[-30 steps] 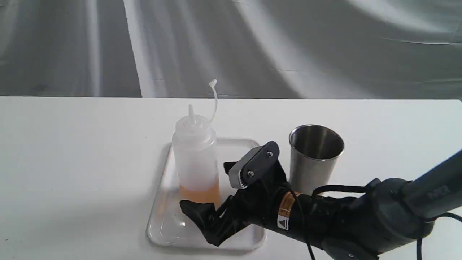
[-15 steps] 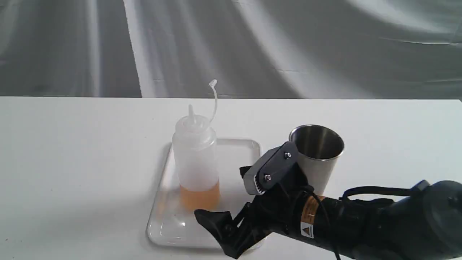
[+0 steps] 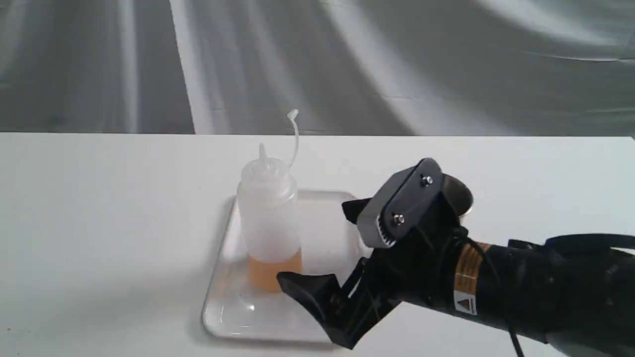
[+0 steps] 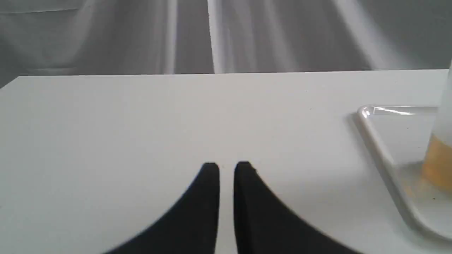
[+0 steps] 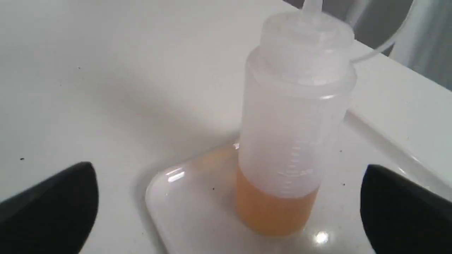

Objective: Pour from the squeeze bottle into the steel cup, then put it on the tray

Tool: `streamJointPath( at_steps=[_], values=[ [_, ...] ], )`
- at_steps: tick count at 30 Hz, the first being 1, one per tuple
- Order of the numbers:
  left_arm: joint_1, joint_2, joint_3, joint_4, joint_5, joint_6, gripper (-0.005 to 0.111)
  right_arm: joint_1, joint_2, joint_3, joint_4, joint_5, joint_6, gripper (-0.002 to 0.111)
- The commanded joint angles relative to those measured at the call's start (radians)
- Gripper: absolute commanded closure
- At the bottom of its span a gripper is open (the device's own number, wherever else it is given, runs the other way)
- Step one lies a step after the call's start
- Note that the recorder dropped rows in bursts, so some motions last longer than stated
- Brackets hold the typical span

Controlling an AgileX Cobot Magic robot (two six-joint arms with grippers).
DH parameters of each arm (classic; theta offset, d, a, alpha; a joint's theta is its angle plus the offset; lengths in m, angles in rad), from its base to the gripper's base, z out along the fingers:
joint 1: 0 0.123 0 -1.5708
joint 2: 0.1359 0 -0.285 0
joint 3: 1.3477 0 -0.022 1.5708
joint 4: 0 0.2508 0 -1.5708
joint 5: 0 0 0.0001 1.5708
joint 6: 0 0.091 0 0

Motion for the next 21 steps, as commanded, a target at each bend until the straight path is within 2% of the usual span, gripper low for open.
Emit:
streamJointPath(
  at_steps=[1, 5, 10, 14, 21],
  values=[
    [0.000, -0.003, 0.004, -0.003, -0.009, -0.004, 0.098, 0.003, -0.075, 0.006, -0.021, 0.045, 0.030, 0.013],
    [0.000, -0.003, 0.004, -0.003, -0.009, -0.002, 0.098, 0.003, -0.162, 0.006, -0.021, 0.104, 0.030, 0.034],
    [0.000, -0.003, 0.004, -0.003, -0.009, -0.002, 0.098, 0.003, -0.258, 0.006, -0.021, 0.211, 0.076, 0.078],
    [0.000, -0.003, 0.004, -0.003, -0.009, -0.002, 0.098, 0.003, -0.322, 0.006, -0.021, 0.303, 0.085, 0.108],
    [0.000, -0.003, 0.004, -0.003, -0.009, -0.005, 0.098, 0.003, -0.465, 0.006, -0.021, 0.350, 0.184, 0.108]
  ],
)
